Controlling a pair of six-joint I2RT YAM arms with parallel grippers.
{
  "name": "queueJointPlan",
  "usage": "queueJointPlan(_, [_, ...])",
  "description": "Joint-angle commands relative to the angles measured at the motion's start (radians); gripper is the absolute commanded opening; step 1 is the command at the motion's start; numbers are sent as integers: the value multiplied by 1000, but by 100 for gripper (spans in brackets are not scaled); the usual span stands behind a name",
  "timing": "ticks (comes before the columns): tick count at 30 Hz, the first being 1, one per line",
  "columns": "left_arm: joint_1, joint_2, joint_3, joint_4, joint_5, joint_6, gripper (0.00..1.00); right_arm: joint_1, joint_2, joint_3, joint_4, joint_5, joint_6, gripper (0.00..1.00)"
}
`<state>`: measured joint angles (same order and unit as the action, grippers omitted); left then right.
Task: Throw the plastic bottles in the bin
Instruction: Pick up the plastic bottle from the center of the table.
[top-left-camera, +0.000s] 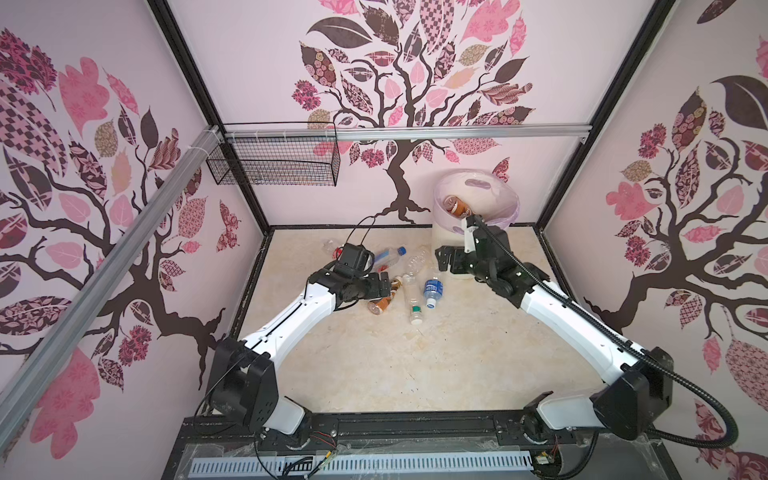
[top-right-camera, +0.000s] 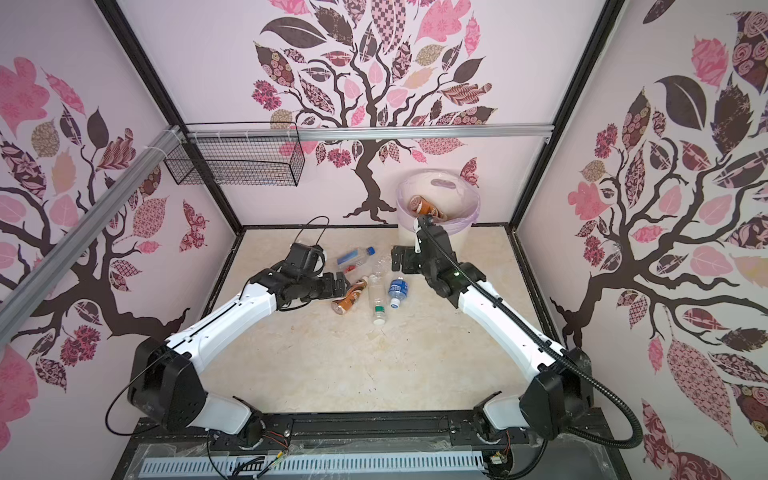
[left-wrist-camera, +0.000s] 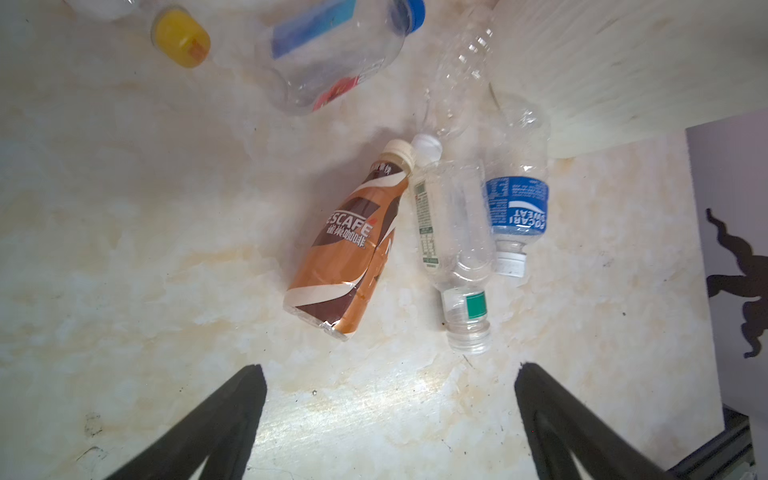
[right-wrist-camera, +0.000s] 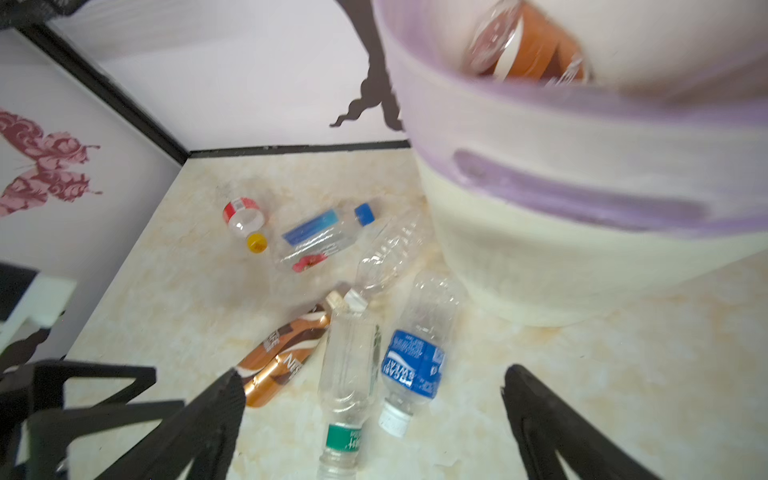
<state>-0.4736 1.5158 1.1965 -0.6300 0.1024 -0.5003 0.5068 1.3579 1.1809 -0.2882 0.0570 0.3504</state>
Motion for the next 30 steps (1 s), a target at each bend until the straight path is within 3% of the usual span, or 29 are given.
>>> queueJointPlan(1, [0, 28, -4, -14, 14, 6, 98, 0, -90, -95, 58, -75, 84, 99])
queueJointPlan(14, [1, 301, 142, -106, -72, 66, 95, 1, -139, -246, 88, -166, 110, 100])
queueJointPlan(22, [0, 378, 171, -80, -52, 60, 80, 0, -147, -272, 101, -189, 112, 99])
queueJointPlan(30, [0, 390, 150, -50, -29, 48, 71, 0, -168, -290, 107, -192, 126, 100])
